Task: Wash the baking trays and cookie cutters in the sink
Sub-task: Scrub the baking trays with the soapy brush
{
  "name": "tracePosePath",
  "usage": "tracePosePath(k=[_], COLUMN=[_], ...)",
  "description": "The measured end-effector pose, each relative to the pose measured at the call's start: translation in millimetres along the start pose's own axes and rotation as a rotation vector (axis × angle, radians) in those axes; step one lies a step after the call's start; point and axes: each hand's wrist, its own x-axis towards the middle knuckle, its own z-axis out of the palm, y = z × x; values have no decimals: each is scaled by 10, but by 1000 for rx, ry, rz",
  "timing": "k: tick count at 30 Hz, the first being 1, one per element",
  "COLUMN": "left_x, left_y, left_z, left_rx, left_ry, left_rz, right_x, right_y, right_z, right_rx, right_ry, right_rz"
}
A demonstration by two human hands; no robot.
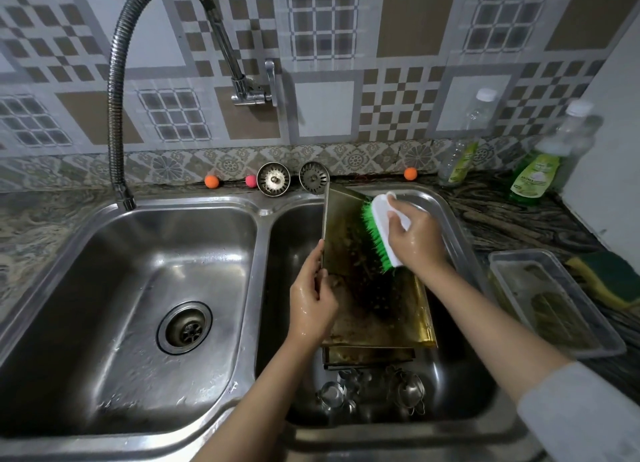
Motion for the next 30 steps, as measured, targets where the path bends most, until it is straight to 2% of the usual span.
tracePosePath(k=[5,10,12,14,16,19,21,23,26,28,30], left_x=[65,-13,-12,16,52,19,-13,9,96,121,108], left_y=[17,60,78,54,-4,52,133,152,117,109,160], left_z=[28,12,41,-9,-108,-122,-17,54,-28,-108,-93], left_rx=[-19,-20,-17,-11,-4,-17,-34,-51,-83,-53,-41], left_ry=[30,1,8,59,95,51,-3,13,93,120,123], left_rz=[-22,-17,-9,-19,-36,-21,8,18,-3,-1,7], right_x=[-410,-88,-250,-457,-441,-60,51,-81,-426,-335,-125], right_y=[-243,42,-157,-279,-169,62,-34,-280,-396,-265,-157], right_z=[132,36,150,200,120,-31,-34,67,90,-3,-65], right_rx=[7,-54,24,122,59,-88,-72,18,88,5,-60], right_ry=[-155,15,-38,-164,-217,-83,14,-36,-246,-237,-137], right_rz=[-258,-11,-50,-154,-194,-57,-34,-119,-294,-305,-201])
